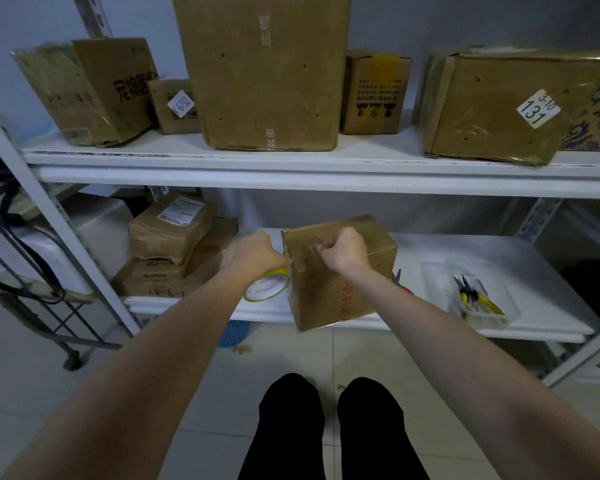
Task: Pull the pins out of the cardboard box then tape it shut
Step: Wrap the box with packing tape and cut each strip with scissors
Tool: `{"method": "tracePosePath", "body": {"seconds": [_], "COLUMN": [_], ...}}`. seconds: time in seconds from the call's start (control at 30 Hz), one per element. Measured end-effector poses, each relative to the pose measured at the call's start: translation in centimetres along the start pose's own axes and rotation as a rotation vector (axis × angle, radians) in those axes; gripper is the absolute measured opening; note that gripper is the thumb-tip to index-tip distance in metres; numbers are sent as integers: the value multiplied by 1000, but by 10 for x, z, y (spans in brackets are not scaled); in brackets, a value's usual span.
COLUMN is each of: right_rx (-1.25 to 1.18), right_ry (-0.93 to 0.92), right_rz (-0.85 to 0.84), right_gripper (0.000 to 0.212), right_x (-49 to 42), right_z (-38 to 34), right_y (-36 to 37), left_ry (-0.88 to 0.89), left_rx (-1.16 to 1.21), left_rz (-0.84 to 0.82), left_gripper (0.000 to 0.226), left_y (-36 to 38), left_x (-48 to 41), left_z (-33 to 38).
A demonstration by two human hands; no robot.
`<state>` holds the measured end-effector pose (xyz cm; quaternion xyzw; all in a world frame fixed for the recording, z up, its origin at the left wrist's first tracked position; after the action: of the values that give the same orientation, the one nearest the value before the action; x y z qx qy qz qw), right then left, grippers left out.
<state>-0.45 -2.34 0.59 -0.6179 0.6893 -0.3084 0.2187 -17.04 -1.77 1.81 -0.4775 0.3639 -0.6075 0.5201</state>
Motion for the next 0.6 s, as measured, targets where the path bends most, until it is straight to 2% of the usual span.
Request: {"method": "tracePosePath", "body": {"seconds": [0.13, 0.6], "right_rx": [50, 261], "right_ry": [-30, -147], "right_rz": [7, 55], "right_gripper": [17, 12], "right_x": [0, 5], "right_z": [3, 8], "right_y": [-2, -7], "left_ry": [-20, -39], "left_rx": [21, -41], "left_rz": [-76, -180], "left_gripper": [45, 47], "left_y": [0, 0], "left_x": [-10, -31], "left_z": [3, 14]}}
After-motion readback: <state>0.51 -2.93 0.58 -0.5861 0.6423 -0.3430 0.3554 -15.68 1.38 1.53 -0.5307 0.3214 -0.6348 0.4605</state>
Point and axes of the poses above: each hand's wrist, its own x-axis away from the middle knuckle, its own y-axis out of the palm, z = x × y, the point moved 1 cm from there along -x, towards the middle knuckle, and after that the axes turned 9 degrees about -z, right-handed, at the moved point
